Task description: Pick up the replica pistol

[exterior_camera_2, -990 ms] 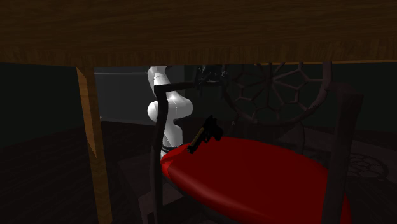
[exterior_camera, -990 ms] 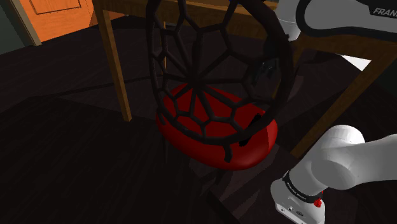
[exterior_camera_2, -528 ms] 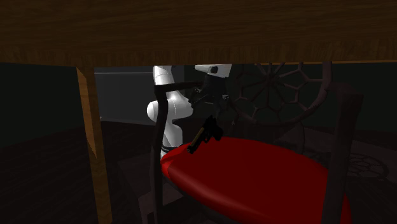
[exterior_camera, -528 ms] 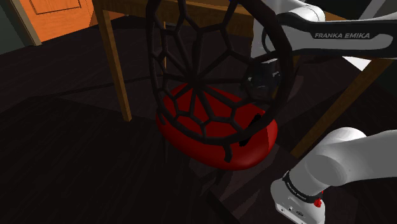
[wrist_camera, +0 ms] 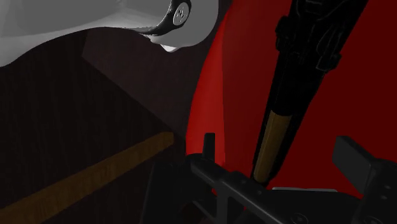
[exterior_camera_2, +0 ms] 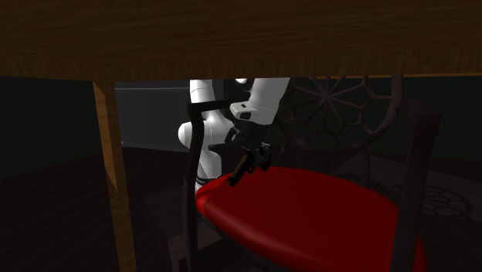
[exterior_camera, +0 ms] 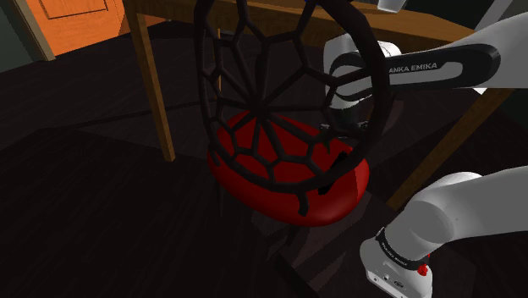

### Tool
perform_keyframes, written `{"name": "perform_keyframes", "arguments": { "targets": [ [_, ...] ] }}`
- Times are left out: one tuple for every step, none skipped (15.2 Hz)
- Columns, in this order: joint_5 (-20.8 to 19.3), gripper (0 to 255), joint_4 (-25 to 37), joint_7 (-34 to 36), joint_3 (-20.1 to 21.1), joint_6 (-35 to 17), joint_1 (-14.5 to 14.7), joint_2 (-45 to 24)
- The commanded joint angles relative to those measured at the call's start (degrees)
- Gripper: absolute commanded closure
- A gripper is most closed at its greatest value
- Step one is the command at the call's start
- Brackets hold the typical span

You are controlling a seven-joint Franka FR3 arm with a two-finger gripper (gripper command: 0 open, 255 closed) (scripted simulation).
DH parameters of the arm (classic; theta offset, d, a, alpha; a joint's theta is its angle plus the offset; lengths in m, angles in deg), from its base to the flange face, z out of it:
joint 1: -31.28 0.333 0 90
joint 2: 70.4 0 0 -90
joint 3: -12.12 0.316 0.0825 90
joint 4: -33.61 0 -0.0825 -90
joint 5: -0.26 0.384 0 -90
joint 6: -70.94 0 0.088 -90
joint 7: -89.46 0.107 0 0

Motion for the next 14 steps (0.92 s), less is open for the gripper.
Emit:
{"name": "perform_keyframes", "arguments": {
  "targets": [
    [0.1, 0, -1.4, 0.5, 0.2, -1.8, -0.1, -0.5],
    [0.1, 0, -2.0, 0.6, 0.2, -2.7, -0.1, -0.8],
    [0.1, 0, -2.5, 0.7, 0.3, -3.5, -0.1, -1.1],
    [0.1, 0, -2.8, 0.8, 0.3, -4.0, -0.1, -1.3],
    [0.1, 0, -2.8, 0.8, 0.3, -4.0, -0.1, -1.3],
    [0.1, 0, -2.8, 0.8, 0.3, -4.0, -0.1, -1.3],
    [0.1, 255, -2.9, 0.7, 0.3, -4.1, -0.1, -1.3],
    [0.1, 255, -2.9, 0.7, 0.3, -4.1, -0.1, -1.3],
    [0.1, 255, -2.9, 0.7, 0.3, -4.1, -0.1, -1.3],
    [0.1, 255, -2.9, 0.7, 0.3, -4.1, -0.1, -1.3],
    [0.1, 255, -2.9, 0.7, 0.3, -4.1, -0.1, -1.3],
    [0.1, 255, -2.9, 0.7, 0.3, -4.1, -0.1, -1.3],
    [0.1, 255, -2.9, 0.7, 0.3, -4.1, -0.1, -1.3],
    [0.1, 255, -2.9, 0.7, 0.3, -4.1, -0.1, -1.3]
  ]
}}
